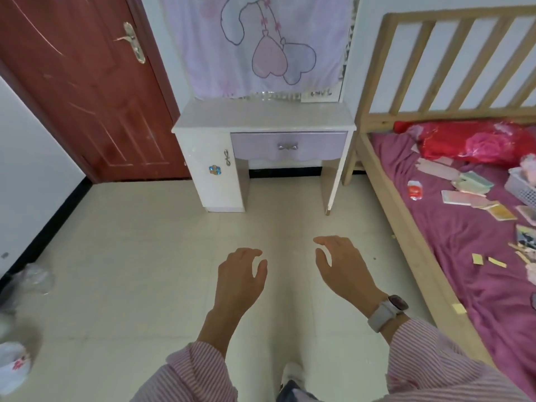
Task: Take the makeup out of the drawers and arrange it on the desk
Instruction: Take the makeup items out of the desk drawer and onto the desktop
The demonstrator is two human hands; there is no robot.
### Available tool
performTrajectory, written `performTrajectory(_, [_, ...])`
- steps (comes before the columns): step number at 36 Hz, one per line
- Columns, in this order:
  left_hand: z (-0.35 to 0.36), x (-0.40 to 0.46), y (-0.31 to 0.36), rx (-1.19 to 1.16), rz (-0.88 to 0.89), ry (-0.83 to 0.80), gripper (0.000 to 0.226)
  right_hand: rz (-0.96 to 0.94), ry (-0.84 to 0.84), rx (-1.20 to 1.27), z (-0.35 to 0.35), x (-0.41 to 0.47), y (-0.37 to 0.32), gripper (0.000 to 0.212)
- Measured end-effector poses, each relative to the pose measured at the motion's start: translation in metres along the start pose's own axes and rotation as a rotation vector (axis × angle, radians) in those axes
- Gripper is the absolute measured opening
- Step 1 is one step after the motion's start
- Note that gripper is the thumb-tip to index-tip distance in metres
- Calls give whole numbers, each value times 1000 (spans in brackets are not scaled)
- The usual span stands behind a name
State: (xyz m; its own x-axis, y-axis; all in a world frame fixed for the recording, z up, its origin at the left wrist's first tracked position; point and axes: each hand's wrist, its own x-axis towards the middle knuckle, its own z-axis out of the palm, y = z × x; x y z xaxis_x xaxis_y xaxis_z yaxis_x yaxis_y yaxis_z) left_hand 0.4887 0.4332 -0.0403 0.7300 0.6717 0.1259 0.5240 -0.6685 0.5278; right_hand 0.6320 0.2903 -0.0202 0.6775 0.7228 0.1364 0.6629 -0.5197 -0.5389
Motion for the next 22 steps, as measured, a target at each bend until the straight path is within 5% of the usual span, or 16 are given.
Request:
performTrajectory(12, [25, 216, -16, 70, -151, -38, 35, -19, -110, 12, 31, 232, 46, 27])
performTrajectory(22, [83, 448, -13, -45, -56, -65, 26, 29, -149, -67, 51, 441, 106, 27])
